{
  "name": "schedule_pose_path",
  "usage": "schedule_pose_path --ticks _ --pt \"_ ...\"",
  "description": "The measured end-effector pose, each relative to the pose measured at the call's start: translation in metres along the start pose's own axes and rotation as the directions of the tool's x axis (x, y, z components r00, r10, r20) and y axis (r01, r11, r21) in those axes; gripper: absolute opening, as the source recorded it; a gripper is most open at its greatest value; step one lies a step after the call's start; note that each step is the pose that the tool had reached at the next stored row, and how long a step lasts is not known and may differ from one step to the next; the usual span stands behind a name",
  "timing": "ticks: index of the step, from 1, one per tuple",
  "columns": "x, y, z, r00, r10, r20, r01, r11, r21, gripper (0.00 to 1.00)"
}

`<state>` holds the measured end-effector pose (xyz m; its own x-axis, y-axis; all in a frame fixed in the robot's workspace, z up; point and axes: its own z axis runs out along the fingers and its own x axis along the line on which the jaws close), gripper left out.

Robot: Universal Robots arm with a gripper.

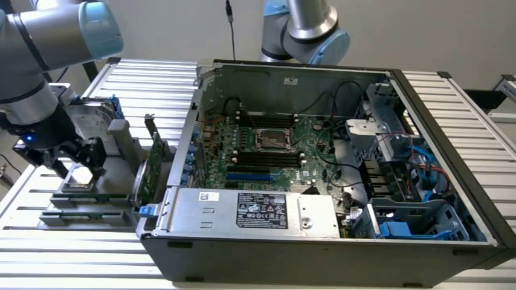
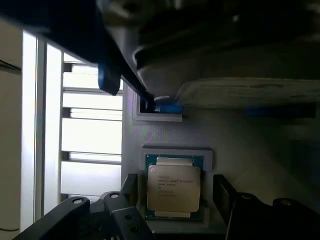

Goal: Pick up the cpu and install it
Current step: 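Pick up the cpu and move it towards the insertion slot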

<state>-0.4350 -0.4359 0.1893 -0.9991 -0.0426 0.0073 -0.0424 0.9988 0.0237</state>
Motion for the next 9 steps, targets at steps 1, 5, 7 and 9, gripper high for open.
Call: schedule_pose_path --ticks 1,5,7,9 --pt "0.0 -0.0007 0.0 1.0 0.0 0.0 0.0 1.0 -0.0001 0.71" --pt "0.0002 -0.0025 -0.0002 1.0 0.001 -0.0002 -0.001 1.0 -0.0001 0.71" --pt "0.0002 -0.0033 0.0003 1.0 0.001 0.0 -0.001 1.0 -0.0012 0.71" --pt "0.0002 -0.0034 0.0007 1.0 0.001 0.0001 -0.001 1.0 -0.0014 0.71"
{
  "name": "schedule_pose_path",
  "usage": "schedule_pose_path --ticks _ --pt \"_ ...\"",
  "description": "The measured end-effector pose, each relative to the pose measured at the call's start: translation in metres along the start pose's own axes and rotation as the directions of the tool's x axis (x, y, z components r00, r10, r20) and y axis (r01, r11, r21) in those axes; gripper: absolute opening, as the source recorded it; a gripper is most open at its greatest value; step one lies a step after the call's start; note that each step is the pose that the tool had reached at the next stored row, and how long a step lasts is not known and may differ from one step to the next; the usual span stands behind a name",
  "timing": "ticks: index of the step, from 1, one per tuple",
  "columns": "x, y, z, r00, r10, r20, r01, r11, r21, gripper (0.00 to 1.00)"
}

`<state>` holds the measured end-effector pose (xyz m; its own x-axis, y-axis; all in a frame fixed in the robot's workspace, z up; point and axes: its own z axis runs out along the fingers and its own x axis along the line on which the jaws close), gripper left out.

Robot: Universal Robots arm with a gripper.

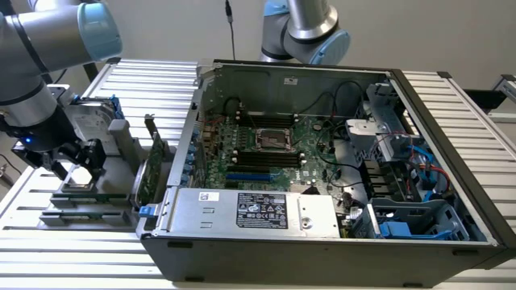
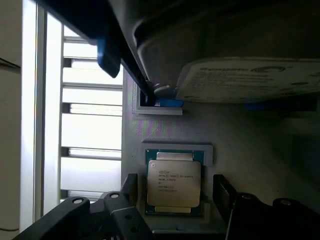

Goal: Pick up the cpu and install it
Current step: 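Pick up the cpu and move it towards the insertion slot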

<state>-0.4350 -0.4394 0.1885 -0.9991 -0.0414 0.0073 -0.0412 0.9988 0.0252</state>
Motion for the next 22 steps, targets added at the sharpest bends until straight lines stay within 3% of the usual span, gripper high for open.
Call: schedule_pose_path --ticks 11,14,15,21,22 --pt "0.0 -0.0001 0.0019 1.0 0.0 -0.0001 0.0 1.0 -0.0005 0.71" --pt "0.0 -0.0001 0.002 1.0 0.0 -0.0001 0.0 1.0 -0.0012 0.69" --pt "-0.0001 -0.0001 0.002 1.0 0.0 0.0 0.0 1.0 -0.0015 0.62" --pt "-0.0003 -0.0002 0.002 1.0 0.0 -0.0001 0.0 1.0 -0.0046 0.6" --pt "-0.0004 -0.0002 0.002 1.0 0.0 0.0001 0.0 1.0 -0.0054 0.55"
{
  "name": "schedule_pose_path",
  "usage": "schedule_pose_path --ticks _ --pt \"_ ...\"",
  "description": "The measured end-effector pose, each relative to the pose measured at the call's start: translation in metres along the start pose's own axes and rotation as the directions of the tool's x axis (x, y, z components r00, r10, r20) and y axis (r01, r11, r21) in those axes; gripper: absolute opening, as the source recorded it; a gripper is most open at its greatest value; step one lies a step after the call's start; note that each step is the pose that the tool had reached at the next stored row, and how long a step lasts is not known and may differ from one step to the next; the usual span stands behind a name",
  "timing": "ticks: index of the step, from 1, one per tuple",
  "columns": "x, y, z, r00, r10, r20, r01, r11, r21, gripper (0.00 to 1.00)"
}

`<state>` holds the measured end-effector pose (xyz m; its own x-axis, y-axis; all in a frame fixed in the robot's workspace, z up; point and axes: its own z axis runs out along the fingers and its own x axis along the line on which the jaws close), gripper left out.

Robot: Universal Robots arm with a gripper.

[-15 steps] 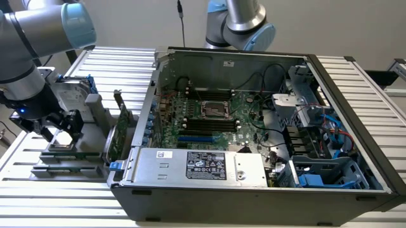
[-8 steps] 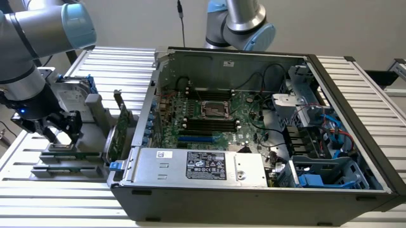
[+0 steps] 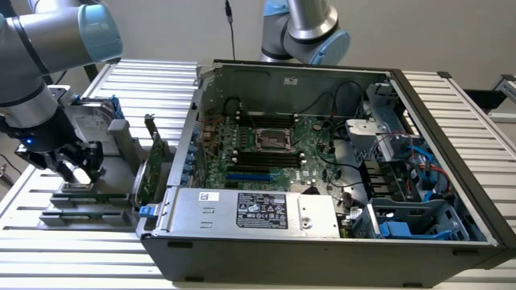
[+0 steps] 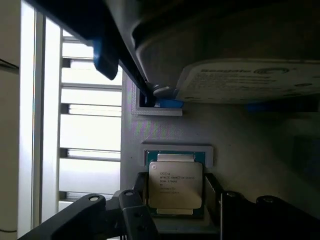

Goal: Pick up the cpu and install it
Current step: 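Pick up the cpu and move it towards the insertion slot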

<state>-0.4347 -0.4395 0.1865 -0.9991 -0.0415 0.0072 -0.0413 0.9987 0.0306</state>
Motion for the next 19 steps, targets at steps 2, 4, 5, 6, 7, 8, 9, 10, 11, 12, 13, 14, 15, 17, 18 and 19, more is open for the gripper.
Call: schedule_pose_path --ticks 2,4,5,6,7,8,9,10,11,12,13,14,15,17,18,19 --pt "-0.0002 0.0 0.0 1.0 0.0 0.0001 0.0 1.0 -0.0017 0.55" --pt "-0.0003 0.0 0.0 1.0 0.0 0.0003 0.0 1.0 -0.0036 0.55" --pt "-0.0003 0.0 0.0001 1.0 0.0 0.0003 0.0 1.0 -0.0044 0.55" --pt "-0.0003 0.0 0.0 1.0 0.0 0.0003 0.0 1.0 -0.0052 0.55" --pt "-0.0003 0.0 0.0 1.0 0.0 0.0003 0.0 1.0 -0.0061 0.55" --pt "-0.0003 0.0 0.0 1.0 0.0 0.0003 0.0 1.0 -0.0072 0.55" --pt "-0.0003 0.0 -0.0001 1.0 0.0 0.0004 0.0 1.0 -0.0084 0.55" --pt "-0.0003 0.0 -0.0002 1.0 0.0 0.0005 0.0 1.0 -0.0095 0.55" --pt "-0.0003 0.0001 -0.0004 1.0 0.0 0.0007 0.0 0.9999 -0.0106 0.55" --pt "-0.0003 0.0 -0.001 1.0 0.0 0.0005 0.0 0.9999 -0.0116 0.55" --pt "-0.0003 0.0001 -0.0018 1.0 0.0 0.0006 0.0 0.9999 -0.013 0.54" --pt "-0.0003 0.0001 -0.0025 1.0 0.0 0.0008 0.0 0.9999 -0.0145 0.54" --pt "-0.0003 0.0002 -0.0035 1.0 0.0 0.0008 0.0 0.9999 -0.0158 0.54" --pt "-0.0003 0.0002 -0.0057 1.0 0.0 0.0007 0.0 0.9998 -0.0182 0.54" --pt "-0.0003 0.0003 -0.0069 1.0 0.0 0.0008 0.0 0.9998 -0.0195 0.54" --pt "-0.0002 0.0003 -0.0083 1.0 0.0 0.0008 0.0 0.9998 -0.0207 0.54"
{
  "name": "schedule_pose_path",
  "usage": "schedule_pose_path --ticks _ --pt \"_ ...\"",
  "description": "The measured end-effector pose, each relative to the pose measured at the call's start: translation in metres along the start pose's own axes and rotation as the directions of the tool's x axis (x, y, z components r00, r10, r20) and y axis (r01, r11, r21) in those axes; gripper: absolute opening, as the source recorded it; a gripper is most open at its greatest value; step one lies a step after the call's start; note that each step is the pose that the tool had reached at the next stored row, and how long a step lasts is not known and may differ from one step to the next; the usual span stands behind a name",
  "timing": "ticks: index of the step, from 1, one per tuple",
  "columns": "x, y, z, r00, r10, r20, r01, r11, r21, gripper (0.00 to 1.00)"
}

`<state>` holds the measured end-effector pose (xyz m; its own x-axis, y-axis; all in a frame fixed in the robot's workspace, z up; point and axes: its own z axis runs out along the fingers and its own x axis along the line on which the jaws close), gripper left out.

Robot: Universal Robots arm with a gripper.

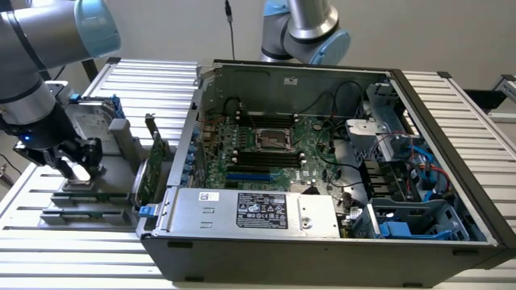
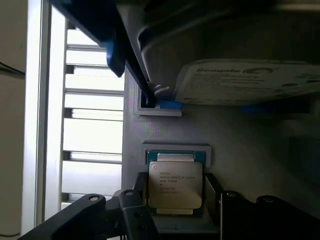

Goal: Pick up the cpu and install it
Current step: 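Pick up the cpu and move it towards the insertion slot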

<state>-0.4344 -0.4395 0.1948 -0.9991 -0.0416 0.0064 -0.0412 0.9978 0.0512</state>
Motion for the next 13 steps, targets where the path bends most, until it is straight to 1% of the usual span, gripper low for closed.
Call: schedule_pose_path --ticks 3,6,9,13 --pt "0.0 0.0003 -0.0058 1.0 0.0 -0.0004 0.0 1.0 -0.0036 0.54" --pt "0.0 0.0007 -0.0139 1.0 0.0 -0.0009 0.0 1.0 -0.0072 0.54" --pt "0.0 0.0012 -0.024 1.0 0.0 -0.0011 0.0 1.0 -0.0099 0.54" --pt "0.0 0.0021 -0.0414 1.0 0.0 -0.0015 0.0 0.9999 -0.011 0.54"
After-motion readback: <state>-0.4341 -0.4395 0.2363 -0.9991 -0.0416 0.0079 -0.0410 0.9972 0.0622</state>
